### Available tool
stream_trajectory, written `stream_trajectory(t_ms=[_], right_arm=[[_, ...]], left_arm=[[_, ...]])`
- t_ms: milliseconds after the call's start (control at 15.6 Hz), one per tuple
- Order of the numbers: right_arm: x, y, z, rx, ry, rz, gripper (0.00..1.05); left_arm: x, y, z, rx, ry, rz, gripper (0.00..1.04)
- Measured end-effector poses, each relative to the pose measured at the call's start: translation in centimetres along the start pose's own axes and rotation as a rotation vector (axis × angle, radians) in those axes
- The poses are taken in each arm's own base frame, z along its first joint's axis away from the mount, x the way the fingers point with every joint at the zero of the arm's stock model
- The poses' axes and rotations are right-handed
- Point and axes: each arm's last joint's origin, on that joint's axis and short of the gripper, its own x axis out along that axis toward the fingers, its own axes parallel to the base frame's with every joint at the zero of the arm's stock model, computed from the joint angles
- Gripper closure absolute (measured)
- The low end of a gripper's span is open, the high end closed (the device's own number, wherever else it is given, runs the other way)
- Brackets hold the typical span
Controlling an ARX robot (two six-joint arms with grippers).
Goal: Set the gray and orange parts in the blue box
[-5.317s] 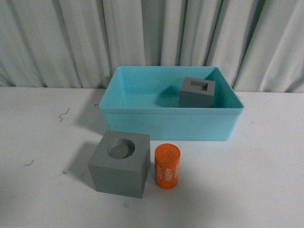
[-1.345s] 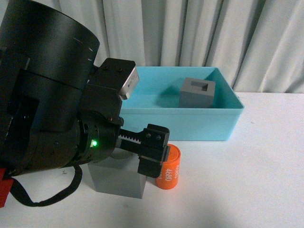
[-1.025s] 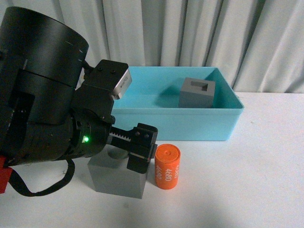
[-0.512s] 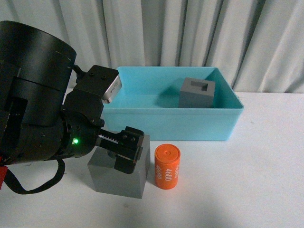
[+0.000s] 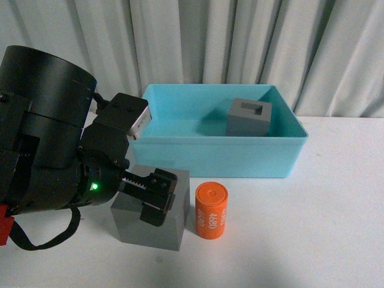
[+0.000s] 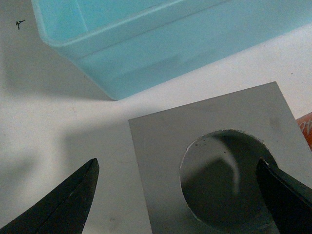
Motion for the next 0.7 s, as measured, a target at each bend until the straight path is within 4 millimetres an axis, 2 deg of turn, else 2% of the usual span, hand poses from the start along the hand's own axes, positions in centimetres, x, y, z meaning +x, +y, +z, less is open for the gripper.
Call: stream_trajectory(t_ms=[577, 705], right_arm=[[0.00, 0.00, 0.00, 0.000, 0.000, 0.000, 0.06], [0.00, 0.00, 0.00, 0.000, 0.000, 0.000, 0.06]], left_arm=[[0.53, 0.20, -0.10, -0.005, 0.006, 0.002, 0.07], [0.63, 0.00, -0.14, -0.002, 0.007, -0.014, 0.25]])
